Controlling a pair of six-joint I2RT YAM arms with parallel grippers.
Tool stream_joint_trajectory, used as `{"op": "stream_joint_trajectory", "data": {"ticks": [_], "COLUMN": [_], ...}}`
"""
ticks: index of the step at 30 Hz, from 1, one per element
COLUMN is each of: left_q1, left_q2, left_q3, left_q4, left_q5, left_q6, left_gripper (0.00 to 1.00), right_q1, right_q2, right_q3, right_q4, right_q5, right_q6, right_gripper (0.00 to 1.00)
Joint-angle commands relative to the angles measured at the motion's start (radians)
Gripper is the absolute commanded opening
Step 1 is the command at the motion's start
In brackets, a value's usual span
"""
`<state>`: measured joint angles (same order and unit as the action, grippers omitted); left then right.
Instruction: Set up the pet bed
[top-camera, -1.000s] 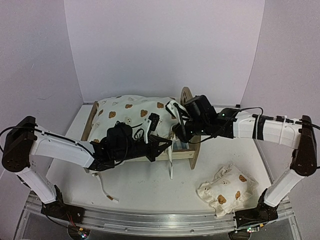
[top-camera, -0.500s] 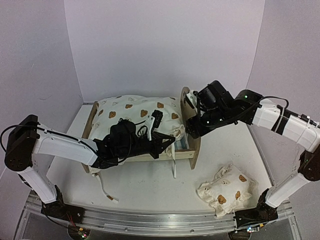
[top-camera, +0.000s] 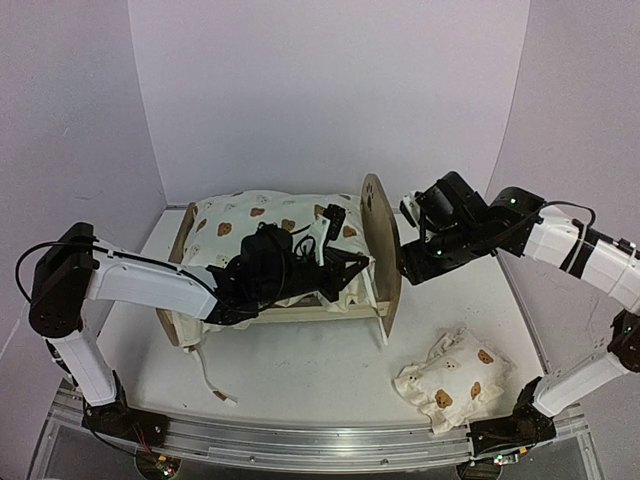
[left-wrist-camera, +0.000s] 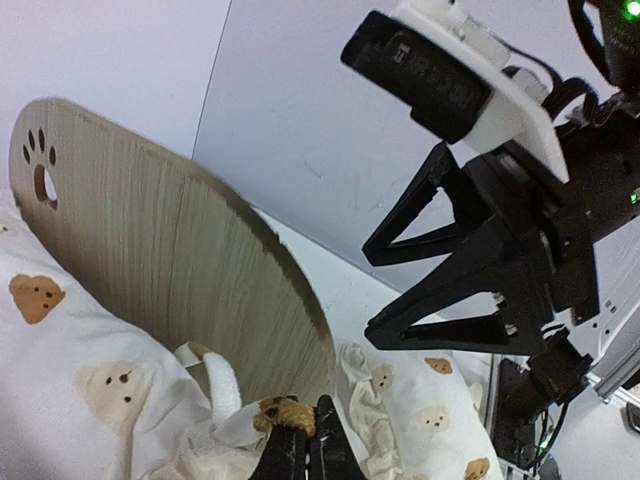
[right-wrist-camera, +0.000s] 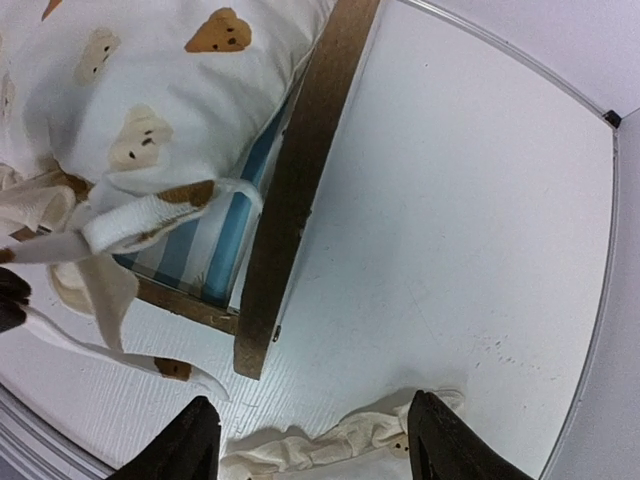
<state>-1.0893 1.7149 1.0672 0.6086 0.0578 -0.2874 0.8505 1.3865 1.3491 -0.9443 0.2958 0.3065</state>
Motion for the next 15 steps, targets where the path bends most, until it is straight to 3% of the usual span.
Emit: {"op": "stream_joint_trajectory", "data": {"ticks": [1,5,8,12,15], "left_q1": [0.002,0.002,0.002,0.002,0.000], "left_q2": [0.035,0.032,0.025,0.029,0.029], "left_q3": [0.040,0.031,0.009,-0.001,-0.013], "left_q4": [-0.007,-0.034,-0.042,-0.050,-0.049], "left_q5": [0.011,0.021,0.031,0.048,0.043], "left_q6": [0.012,0.027,0.022,0.000,-0.021], "left_gripper": [0.00,0.00,0.00,0.00,0.01], "right_q1": [-0.005,-0.005,-0.005,0.007,0.025], "right_q2": [-0.053,-0.051,-0.001,0.037,0.031], "right_q3": [-0.102,-0.197,-0.191,-0.171,-0.145], "right_q4": [0.198,0.376,0.415,0.464,0.463], "right_q5": [-0.110,-0.051,0.070,0.078,0.077], "right_q6": [-0.006,-0.033,-0.002,0.041,0.101], "right_gripper": [0.65,0.69,0.64,0.36,0.22]}}
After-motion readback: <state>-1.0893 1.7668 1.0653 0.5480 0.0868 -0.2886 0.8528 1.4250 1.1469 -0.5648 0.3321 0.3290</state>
